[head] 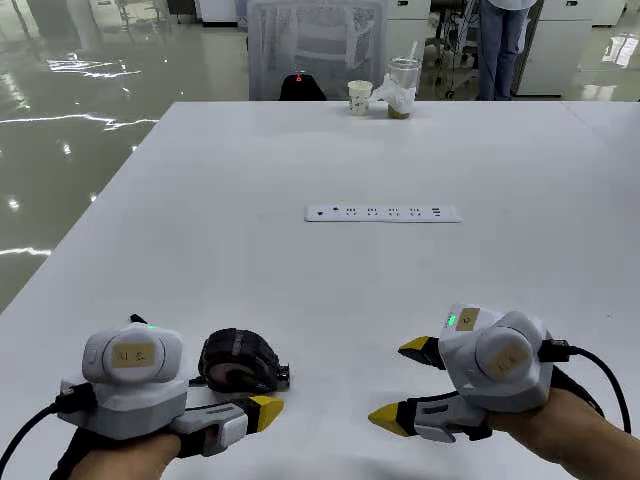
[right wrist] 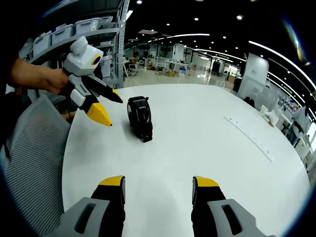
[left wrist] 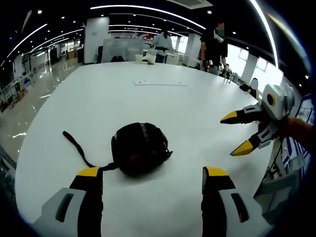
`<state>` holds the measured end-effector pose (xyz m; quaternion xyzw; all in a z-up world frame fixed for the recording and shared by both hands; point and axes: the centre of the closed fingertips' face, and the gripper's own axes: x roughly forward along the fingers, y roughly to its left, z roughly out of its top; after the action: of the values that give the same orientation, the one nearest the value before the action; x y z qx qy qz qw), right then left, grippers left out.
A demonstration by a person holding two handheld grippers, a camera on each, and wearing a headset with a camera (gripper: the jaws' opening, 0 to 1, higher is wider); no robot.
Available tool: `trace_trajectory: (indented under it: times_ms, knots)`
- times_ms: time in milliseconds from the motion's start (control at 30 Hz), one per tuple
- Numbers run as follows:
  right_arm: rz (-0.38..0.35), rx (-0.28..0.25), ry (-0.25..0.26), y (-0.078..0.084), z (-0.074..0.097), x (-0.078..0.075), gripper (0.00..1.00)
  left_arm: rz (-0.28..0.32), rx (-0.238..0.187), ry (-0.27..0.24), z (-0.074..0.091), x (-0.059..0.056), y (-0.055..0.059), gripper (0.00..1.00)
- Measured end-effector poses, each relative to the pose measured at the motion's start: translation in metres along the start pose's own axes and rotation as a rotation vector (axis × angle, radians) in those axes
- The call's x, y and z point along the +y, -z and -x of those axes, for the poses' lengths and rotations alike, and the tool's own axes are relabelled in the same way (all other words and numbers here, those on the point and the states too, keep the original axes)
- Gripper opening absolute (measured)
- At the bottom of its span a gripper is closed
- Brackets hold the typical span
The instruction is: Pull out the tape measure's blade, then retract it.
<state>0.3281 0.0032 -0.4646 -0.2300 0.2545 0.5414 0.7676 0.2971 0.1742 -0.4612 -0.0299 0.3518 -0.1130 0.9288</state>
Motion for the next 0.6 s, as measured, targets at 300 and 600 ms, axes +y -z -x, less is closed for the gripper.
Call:
trace_trajectory:
  times_ms: [300, 600]
  knots:
    - [-0.049, -0.02, 0.031, 0.004, 0.012, 0.004, 0.56, -0.024, -0.006, 0.019, 0.005, -0.003, 0.003, 0.79]
    - [-0.101, -0.036, 0.06, 0.013, 0.023, 0.009, 0.61, -0.078, -0.031, 0.047, 0.014, -0.011, 0.004, 0.8]
